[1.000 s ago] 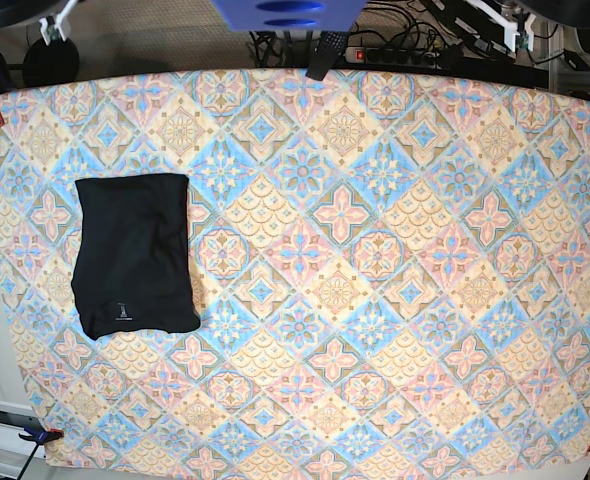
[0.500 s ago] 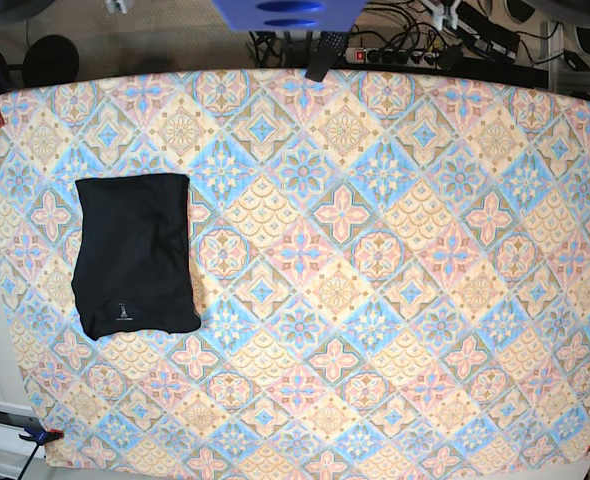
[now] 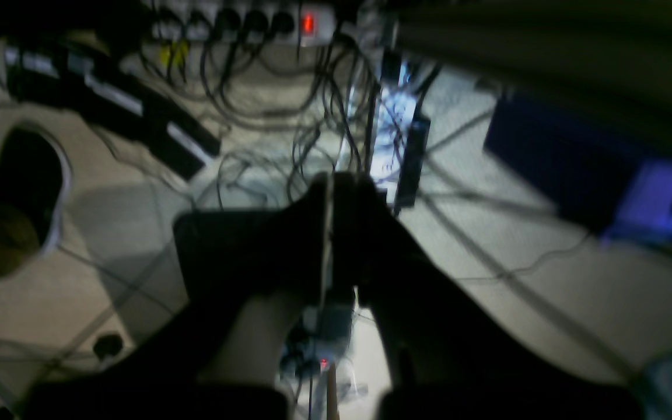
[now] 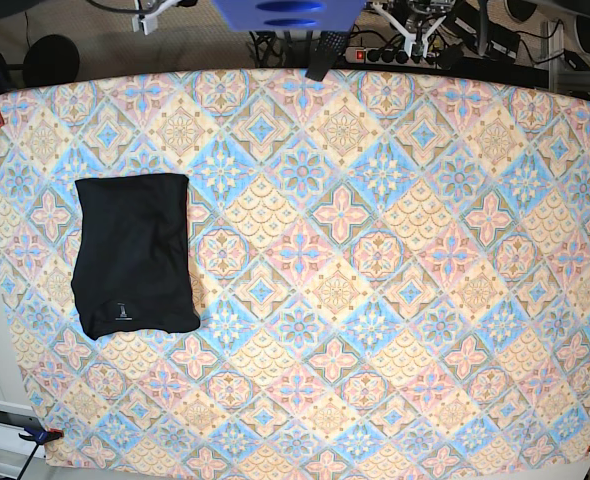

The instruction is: Fold the T-shirt properly

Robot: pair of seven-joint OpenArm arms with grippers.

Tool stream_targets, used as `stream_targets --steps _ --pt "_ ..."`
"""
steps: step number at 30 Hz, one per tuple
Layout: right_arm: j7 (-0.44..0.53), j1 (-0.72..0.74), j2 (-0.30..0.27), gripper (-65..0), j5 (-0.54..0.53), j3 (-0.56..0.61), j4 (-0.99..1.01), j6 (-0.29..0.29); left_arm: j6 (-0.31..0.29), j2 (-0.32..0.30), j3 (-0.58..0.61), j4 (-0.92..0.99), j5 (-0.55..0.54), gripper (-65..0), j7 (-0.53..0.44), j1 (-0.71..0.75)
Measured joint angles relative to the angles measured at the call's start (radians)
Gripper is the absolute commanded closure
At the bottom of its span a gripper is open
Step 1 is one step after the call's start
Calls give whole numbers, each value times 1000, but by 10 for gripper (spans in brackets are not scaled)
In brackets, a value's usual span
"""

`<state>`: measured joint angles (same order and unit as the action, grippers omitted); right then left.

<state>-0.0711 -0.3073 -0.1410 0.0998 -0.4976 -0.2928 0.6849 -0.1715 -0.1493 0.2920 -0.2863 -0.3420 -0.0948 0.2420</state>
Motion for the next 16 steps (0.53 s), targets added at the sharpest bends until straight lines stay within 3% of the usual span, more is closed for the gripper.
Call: stream_targets --steps 4,12,16 --pt "50 24 -4 -13 -8 0 4 6 -2 17 0 -1 1 0 -2 -14" --pt "37 85 -1 -11 -3 -1 7 2 -3 19 0 -2 5 -1 1 -13" --pt "40 89 -7 -11 -16 -1 5 5 -5 16 0 -1 5 -38 4 -26"
